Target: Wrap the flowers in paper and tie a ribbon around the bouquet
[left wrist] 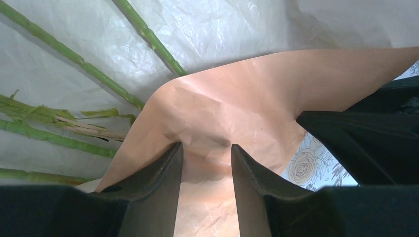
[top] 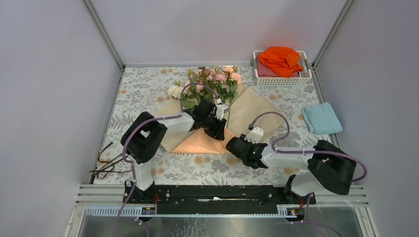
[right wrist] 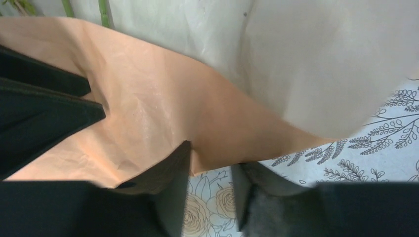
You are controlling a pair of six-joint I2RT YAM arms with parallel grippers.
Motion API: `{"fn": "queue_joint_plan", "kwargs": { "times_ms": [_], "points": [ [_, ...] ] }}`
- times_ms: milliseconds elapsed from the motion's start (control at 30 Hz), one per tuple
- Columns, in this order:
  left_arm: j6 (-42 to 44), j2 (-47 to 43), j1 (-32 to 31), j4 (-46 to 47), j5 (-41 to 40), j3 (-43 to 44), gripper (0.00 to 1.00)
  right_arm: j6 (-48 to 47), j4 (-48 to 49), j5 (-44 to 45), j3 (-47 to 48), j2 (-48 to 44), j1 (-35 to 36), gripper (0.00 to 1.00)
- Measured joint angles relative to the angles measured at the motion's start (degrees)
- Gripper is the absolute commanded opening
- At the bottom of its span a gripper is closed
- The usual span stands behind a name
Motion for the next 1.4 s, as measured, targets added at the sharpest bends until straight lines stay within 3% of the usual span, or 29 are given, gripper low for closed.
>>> {"fn": "queue_joint_plan", "kwargs": {
  "times_ms": [100, 200, 467, 667, 933, 1067, 1400],
  "points": [
    [-0.2, 0.0, 0.0, 0.0, 0.0, 0.0, 0.48, -1.3, -1.2, 1.3, 1.9, 2.0, 0.1, 0.08],
    [-0.3, 0.0, 0.0, 0.0, -0.2, 0.0, 0.48, -4.1, -5.2, 4.2, 7.4, 5.3, 1.3, 0.00],
    [-0.3, 0.3, 1.2, 0.1, -0.5, 0.4, 0.49, -18.4, -19.6, 18.4, 28.1, 17.0, 10.0, 0.00],
    [-0.6, 0.4, 3.5, -0.1, 0.5, 0.5, 0.52, -38.3, -14.7, 19.5, 28.4, 21.0, 11.7, 0.00],
    [-0.5, 0.4, 8.1, -1.8, 6.7, 1.1, 0.73, -58.1, -5.0, 14.2, 27.5, 22.6, 11.7, 0.00],
    [-0.3, -0.3, 13.6, -4.2, 11.3, 2.2, 0.83, -64.4, -3.1, 11.1, 27.7, 26.5, 11.7, 0.00],
    [-1.4, -2.4, 32.1, -7.0, 21.7, 9.4, 0.93, -73.2, -4.1, 8.5, 30.6, 31.5, 11.8, 0.00]
  ]
}}
